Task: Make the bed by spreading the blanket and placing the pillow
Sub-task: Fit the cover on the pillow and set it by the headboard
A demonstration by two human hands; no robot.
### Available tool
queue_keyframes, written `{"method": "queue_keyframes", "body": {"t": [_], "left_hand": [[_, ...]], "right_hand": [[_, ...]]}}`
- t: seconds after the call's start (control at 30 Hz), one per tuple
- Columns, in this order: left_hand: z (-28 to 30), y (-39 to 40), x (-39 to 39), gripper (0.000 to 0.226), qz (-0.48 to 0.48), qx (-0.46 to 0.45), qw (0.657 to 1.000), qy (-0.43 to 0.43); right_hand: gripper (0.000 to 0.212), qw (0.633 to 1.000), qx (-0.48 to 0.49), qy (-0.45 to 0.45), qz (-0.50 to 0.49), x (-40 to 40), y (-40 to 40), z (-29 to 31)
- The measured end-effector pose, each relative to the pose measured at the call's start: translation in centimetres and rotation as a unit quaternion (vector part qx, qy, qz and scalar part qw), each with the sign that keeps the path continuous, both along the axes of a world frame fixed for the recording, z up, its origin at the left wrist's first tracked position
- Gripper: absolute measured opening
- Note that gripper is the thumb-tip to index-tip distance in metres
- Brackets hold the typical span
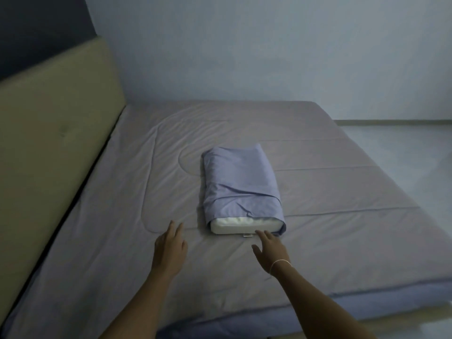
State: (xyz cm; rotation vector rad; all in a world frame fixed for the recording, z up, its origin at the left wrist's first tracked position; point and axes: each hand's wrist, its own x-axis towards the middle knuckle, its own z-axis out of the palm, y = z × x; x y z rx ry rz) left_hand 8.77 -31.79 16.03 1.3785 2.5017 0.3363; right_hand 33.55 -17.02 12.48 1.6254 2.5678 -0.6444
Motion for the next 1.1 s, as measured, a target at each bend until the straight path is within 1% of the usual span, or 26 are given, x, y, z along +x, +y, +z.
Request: {"method": "queue_keyframes", "body": {"t": [0.17,0.3,0.37,0.4,0.47,0.53,0.6,0.67,0.77,0.87,1.0,1.1], "left_hand": [[-0.9,4.2,5.3,0.052,0.004,0.005,1.0,-0.017],[-1.0,6.7,5.9,0.053,0.008,0.001,1.0,-0.013],[-1.2,8.0,5.8,0.052,0.009,0.005,1.0,-0.013],[-1.5,8.4,5.6,0.051,0.01,0.01,1.0,-0.015],[-2.4,8.9,5.1,0.049,0.012,0.017,0.999,-0.028],[-4.4,9.0,4.3,0.048,0.011,0.016,0.999,-0.037],[-6.7,8.6,4.0,0.047,0.027,-0.016,0.998,-0.052],[-8.7,8.5,4.4,0.047,0.045,-0.053,0.995,-0.074],[-10.1,9.9,5.1,0.049,0.055,-0.066,0.992,-0.087],[-10.9,13.4,5.4,0.051,0.046,-0.054,0.994,-0.085],[-13.5,19.7,4.6,0.052,0.06,-0.014,0.995,-0.083],[-17.6,23.8,3.3,0.066,0.089,-0.036,0.991,-0.089]], "right_hand": [[0.059,1.0,0.011,-0.007,0.016,3.1,5.1,-1.0],[0.057,0.999,0.011,0.016,0.026,3.0,7.3,-1.2],[0.053,1.0,-0.001,0.012,0.026,3.3,7.9,-1.7],[0.05,1.0,-0.016,0.006,0.023,3.5,8.0,-2.0],[0.044,0.997,-0.082,-0.003,0.006,4.2,7.1,-3.3],[0.042,0.991,-0.135,-0.018,-0.008,5.5,5.8,-5.3],[0.044,0.986,-0.16,-0.038,-0.015,7.0,4.9,-6.9],[0.05,0.983,-0.172,-0.063,-0.022,8.2,5.1,-7.8],[0.058,0.982,-0.171,-0.075,-0.028,8.9,6.3,-7.8],[0.061,0.985,-0.153,-0.07,-0.027,8.7,9.4,-7.9],[0.066,0.994,-0.099,-0.023,-0.024,6.4,15.9,-9.6],[0.078,0.999,-0.046,-0.002,-0.022,4.5,20.8,-12.6]]}}
